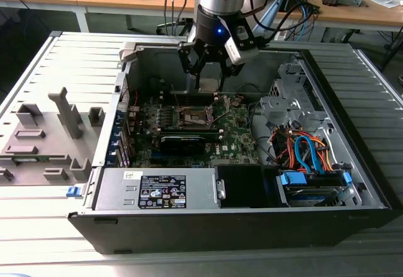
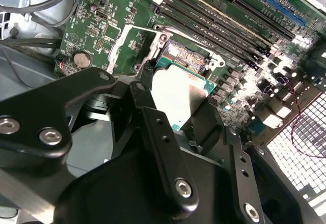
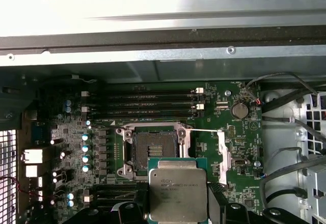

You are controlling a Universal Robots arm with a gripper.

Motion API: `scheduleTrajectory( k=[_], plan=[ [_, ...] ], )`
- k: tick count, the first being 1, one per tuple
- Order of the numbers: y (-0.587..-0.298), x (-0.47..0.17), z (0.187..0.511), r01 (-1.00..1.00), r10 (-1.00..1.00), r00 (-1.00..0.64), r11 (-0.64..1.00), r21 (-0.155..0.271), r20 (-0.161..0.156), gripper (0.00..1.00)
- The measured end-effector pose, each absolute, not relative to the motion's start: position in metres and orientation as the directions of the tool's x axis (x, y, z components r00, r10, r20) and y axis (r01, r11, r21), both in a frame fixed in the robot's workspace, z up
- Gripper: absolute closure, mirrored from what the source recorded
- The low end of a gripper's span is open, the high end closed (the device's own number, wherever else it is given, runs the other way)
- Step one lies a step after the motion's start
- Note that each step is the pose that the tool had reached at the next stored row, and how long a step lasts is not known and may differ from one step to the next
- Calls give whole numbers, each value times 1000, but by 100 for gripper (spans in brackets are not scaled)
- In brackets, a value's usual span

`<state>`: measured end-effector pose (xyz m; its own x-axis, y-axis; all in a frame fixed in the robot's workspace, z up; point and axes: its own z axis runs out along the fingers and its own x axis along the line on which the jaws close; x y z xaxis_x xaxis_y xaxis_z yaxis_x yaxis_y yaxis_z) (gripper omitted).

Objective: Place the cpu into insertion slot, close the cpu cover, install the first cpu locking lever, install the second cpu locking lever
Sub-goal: 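Place the cpu into insertion slot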

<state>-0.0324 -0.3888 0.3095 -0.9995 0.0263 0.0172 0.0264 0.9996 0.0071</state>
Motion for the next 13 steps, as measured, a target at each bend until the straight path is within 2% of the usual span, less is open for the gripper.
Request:
scheduleTrajectory(
  k=[13],
  plan=[
    [-389,-32,307,26,26,-1000,1000,6,17,45]
  ],
)
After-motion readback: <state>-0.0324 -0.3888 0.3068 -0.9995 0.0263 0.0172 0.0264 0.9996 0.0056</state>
